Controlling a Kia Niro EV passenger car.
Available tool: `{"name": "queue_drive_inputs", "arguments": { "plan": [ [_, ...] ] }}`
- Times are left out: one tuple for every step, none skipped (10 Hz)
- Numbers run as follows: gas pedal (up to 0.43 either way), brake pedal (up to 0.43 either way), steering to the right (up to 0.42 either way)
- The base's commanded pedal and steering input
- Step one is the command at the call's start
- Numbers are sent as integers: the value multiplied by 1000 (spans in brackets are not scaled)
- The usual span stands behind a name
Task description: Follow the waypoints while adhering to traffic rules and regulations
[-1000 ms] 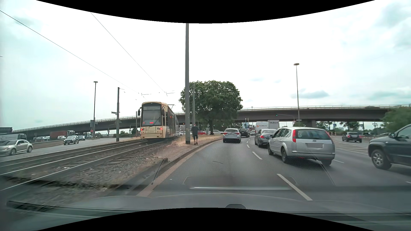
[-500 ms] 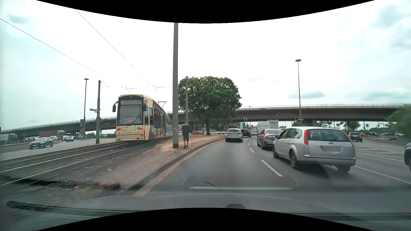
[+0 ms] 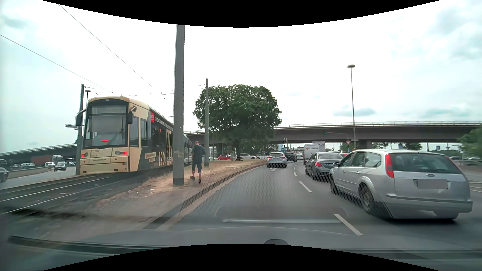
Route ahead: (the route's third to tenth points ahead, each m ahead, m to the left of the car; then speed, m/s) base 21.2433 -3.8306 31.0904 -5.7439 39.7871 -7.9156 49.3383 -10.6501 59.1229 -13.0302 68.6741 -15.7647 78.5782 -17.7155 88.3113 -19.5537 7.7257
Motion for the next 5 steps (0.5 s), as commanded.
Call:
{"name": "queue_drive_inputs", "arguments": {
  "plan": [
    [280,0,24],
    [268,0,27],
    [268,0,28],
    [268,0,29],
    [268,0,29]
  ]
}}
